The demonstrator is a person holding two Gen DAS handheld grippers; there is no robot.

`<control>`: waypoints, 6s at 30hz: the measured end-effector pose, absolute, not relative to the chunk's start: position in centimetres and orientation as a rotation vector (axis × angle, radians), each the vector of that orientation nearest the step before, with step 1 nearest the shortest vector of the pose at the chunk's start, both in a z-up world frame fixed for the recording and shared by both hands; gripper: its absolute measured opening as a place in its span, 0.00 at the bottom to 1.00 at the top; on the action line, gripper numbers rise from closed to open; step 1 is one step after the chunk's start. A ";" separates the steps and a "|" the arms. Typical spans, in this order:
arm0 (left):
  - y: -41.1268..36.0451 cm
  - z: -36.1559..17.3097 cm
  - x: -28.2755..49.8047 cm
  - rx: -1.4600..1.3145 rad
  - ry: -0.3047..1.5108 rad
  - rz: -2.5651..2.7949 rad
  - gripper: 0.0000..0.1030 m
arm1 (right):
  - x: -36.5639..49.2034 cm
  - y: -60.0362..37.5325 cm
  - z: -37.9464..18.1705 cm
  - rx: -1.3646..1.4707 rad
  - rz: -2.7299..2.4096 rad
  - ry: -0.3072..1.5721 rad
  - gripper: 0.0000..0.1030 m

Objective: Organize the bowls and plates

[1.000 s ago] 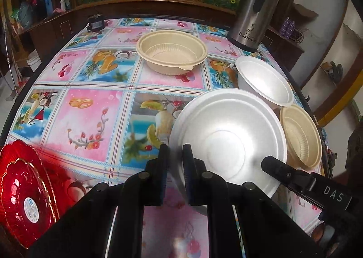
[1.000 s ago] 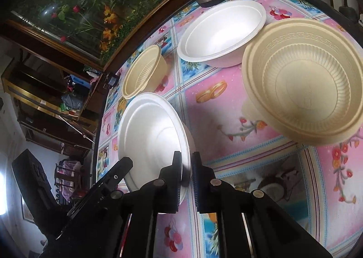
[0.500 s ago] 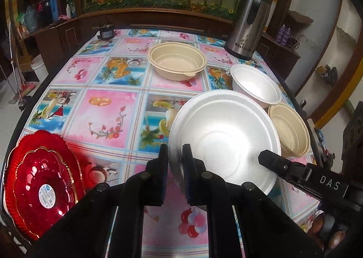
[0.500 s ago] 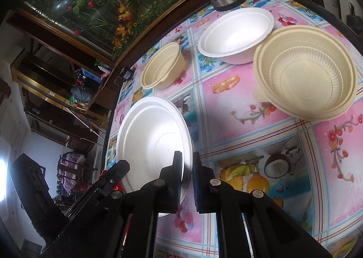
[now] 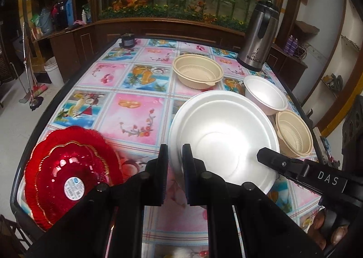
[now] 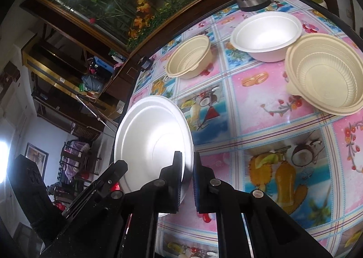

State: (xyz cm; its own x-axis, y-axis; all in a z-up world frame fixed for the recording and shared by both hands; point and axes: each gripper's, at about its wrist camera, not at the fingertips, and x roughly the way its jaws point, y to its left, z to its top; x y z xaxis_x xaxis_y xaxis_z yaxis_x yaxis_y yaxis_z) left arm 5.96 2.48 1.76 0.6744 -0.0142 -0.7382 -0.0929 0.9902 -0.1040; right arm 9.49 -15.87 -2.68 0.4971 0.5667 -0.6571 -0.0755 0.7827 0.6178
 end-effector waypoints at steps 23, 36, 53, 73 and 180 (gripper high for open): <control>14.3 2.2 -0.9 -0.232 0.769 0.312 0.10 | 7.7 -1.0 -0.9 0.390 0.669 1.026 0.08; 18.1 0.7 -2.8 -0.298 0.776 0.374 0.10 | 6.7 4.4 -1.6 0.312 0.733 1.059 0.08; 19.6 -2.8 -2.3 -0.327 0.854 0.395 0.10 | 7.4 6.6 -5.4 0.259 0.708 1.137 0.08; 20.1 -4.1 -2.2 -0.343 0.889 0.405 0.11 | 7.4 7.5 -6.6 0.238 0.702 1.169 0.08; -17.9 -3.8 17.7 -0.168 1.024 -0.220 0.75 | 12.4 -38.7 -6.5 0.851 0.055 0.920 0.70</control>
State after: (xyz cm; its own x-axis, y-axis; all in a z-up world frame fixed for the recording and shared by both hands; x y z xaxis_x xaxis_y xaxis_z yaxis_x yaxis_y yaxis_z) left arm 17.72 -17.87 -3.78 0.5008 -0.2589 -0.8259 0.1022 0.9652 -0.2406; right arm 12.35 -38.71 -6.46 0.6280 0.3842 -0.6768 0.3012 0.6819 0.6665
